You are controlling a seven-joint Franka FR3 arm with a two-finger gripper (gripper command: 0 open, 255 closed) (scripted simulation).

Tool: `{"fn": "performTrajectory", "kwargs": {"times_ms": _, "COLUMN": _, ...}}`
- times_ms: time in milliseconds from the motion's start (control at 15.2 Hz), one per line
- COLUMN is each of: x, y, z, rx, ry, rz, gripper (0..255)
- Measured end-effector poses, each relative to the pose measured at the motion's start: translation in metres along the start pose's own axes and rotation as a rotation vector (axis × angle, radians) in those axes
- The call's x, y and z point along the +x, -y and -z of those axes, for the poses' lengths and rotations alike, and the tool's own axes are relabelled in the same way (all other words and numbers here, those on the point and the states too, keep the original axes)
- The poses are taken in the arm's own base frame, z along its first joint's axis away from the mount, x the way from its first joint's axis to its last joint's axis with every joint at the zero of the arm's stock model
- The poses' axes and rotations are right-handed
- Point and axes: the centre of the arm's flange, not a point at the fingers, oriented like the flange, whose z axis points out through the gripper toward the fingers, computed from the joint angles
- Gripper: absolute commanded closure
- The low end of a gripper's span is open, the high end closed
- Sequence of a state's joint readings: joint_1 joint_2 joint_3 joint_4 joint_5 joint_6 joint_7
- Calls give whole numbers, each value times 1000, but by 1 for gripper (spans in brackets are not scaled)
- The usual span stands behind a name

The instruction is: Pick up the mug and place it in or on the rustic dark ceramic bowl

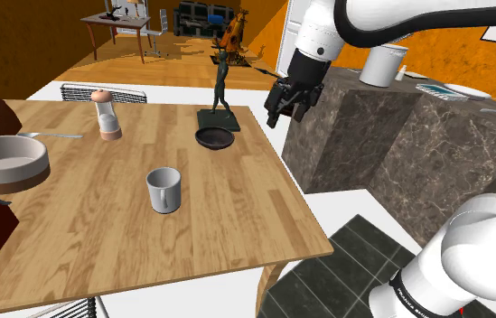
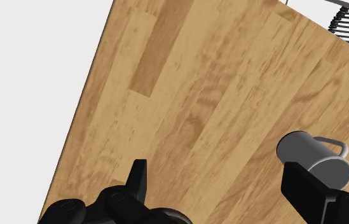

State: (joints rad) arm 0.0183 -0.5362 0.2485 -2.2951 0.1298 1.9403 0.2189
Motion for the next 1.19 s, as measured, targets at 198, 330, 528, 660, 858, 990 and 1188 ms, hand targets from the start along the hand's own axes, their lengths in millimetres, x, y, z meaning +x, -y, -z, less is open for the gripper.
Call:
{"fn": "performTrajectory", "kwargs": {"times_ms": 198, "x": 18, "y": 27, "z": -25, "rx": 3, "ry": 7, "rz": -2, "gripper": 0}}
{"fn": "performTrajectory", "kwargs": {"times_ms": 330, "x": 29, "y": 43, "z": -40, "rx": 5, "ry": 11, "rz": -3, "gripper": 0}}
{"fn": "performTrajectory", "kwargs": {"times_ms": 528, "x": 43, "y": 65, "z": -71, "rx": 7, "ry": 19, "rz": -5, "gripper": 0}}
{"fn": "performTrajectory", "kwargs": {"times_ms": 660, "x": 56, "y": 88, "z": -85, "rx": 10, "ry": 24, "rz": -6, "gripper": 0}}
{"fn": "performTrajectory", "kwargs": {"times_ms": 858, "x": 72, "y": 112, "z": -112, "rx": 13, "ry": 31, "rz": -8, "gripper": 0}}
{"fn": "performTrajectory", "kwargs": {"times_ms": 990, "x": 81, "y": 130, "z": -132, "rx": 16, "ry": 36, "rz": -9, "gripper": 0}}
{"fn": "performTrajectory", "kwargs": {"times_ms": 1188, "x": 100, "y": 154, "z": -158, "rx": 20, "ry": 42, "rz": -11, "gripper": 0}}
